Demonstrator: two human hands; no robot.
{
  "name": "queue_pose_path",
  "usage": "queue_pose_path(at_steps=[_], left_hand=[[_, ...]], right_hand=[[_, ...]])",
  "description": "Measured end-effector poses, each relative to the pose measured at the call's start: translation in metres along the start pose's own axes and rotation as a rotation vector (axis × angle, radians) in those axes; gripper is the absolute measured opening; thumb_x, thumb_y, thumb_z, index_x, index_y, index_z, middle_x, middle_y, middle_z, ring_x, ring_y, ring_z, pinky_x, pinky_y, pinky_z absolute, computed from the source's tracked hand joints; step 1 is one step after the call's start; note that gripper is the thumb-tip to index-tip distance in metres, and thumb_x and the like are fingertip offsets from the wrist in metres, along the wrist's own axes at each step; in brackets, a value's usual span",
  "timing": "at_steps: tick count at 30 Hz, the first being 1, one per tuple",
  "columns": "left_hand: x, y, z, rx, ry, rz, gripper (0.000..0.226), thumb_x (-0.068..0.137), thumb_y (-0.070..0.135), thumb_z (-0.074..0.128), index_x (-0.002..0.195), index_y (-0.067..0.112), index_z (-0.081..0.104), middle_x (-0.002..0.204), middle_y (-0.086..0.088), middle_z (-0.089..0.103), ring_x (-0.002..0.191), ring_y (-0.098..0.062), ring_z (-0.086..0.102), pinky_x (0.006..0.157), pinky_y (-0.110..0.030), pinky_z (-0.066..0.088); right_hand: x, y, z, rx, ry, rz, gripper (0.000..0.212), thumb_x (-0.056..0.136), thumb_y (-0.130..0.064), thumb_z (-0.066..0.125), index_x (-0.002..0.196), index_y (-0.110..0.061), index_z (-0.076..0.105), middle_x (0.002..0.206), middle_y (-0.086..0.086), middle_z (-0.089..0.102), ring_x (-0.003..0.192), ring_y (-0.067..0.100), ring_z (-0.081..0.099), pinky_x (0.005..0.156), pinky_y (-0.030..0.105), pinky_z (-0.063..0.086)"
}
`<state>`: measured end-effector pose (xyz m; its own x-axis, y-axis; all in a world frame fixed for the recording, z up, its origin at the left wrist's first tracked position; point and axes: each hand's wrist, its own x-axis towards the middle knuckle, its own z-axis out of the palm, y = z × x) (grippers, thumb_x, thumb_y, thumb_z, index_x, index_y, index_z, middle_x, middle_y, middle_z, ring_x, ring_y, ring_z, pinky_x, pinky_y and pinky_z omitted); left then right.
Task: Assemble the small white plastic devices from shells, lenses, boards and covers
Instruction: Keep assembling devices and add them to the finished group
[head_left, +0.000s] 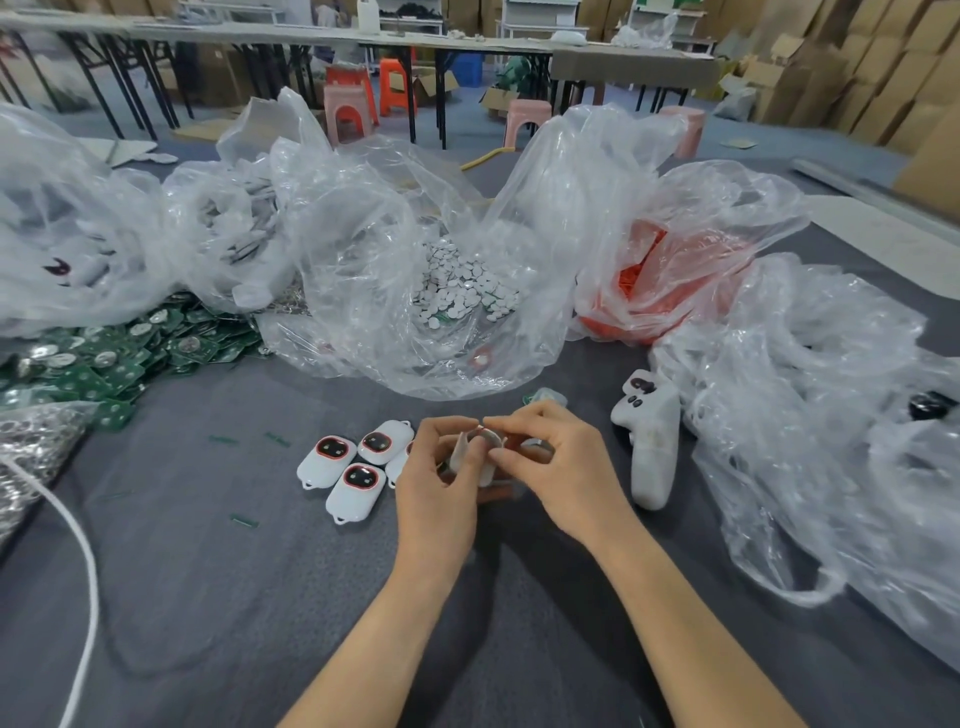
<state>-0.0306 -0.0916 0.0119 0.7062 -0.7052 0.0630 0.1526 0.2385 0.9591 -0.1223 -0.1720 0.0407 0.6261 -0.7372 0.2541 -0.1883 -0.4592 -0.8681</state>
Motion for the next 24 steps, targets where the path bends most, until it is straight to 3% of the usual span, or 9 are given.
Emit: queue_pose_path(at_steps=[4,8,13,17,21,24], left_hand=[[0.001,-0.002,0.0,0.043,0.002,0.023,0.013,0.094,0.003,0.056,0.103,0.012,0.059,0.096,-0.013,0.068,0.085,-0.021,0.071,0.062,-0.031,0.058],[0.002,-0.005,0.0,0.124,0.006,0.053,0.028,0.096,0.004,0.052,0.113,0.026,0.058,0.107,0.006,0.064,0.098,-0.007,0.066,0.072,-0.021,0.055],[0.004,-0.004,-0.003,0.243,-0.022,0.056,0.028,0.098,0.007,0.051,0.12,0.02,0.061,0.113,0.003,0.068,0.107,-0.011,0.064,0.095,-0.04,0.052],[0.003,-0.003,-0.004,0.238,-0.031,0.018,0.032,0.099,0.007,0.049,0.128,0.017,0.057,0.116,0.004,0.067,0.11,-0.009,0.063,0.1,-0.04,0.049],[0.003,-0.002,-0.003,0.19,-0.029,-0.031,0.037,0.1,0.001,0.043,0.134,0.012,0.051,0.117,0.001,0.066,0.108,-0.007,0.064,0.096,-0.03,0.051],[0.004,-0.002,-0.003,0.192,-0.036,-0.037,0.039,0.099,0.001,0.043,0.134,0.018,0.048,0.123,-0.007,0.065,0.115,-0.019,0.061,0.103,-0.044,0.046]], right_hand=[[0.0,0.002,0.001,-0.196,0.035,-0.095,0.028,0.08,-0.012,0.075,0.108,-0.009,0.073,0.095,0.001,0.065,0.083,0.003,0.061,0.078,0.011,0.048],[-0.001,0.003,0.001,-0.186,0.125,-0.14,0.022,0.08,-0.015,0.076,0.102,-0.011,0.075,0.09,-0.002,0.066,0.079,0.007,0.064,0.075,0.018,0.052],[-0.002,0.001,0.003,-0.2,0.173,-0.239,0.019,0.079,-0.011,0.077,0.097,-0.011,0.075,0.086,-0.003,0.061,0.075,0.007,0.06,0.073,0.014,0.049],[-0.003,0.001,0.006,-0.236,0.156,-0.268,0.025,0.074,-0.004,0.079,0.096,-0.013,0.075,0.083,0.001,0.062,0.072,0.007,0.058,0.072,0.01,0.046],[-0.004,0.001,0.01,-0.246,0.166,-0.257,0.024,0.072,-0.004,0.08,0.093,-0.013,0.075,0.082,0.002,0.062,0.067,0.007,0.058,0.07,0.009,0.045],[-0.005,0.0,0.011,-0.271,0.174,-0.258,0.024,0.072,-0.003,0.08,0.094,-0.011,0.075,0.082,0.003,0.062,0.067,0.011,0.06,0.07,0.015,0.048]])
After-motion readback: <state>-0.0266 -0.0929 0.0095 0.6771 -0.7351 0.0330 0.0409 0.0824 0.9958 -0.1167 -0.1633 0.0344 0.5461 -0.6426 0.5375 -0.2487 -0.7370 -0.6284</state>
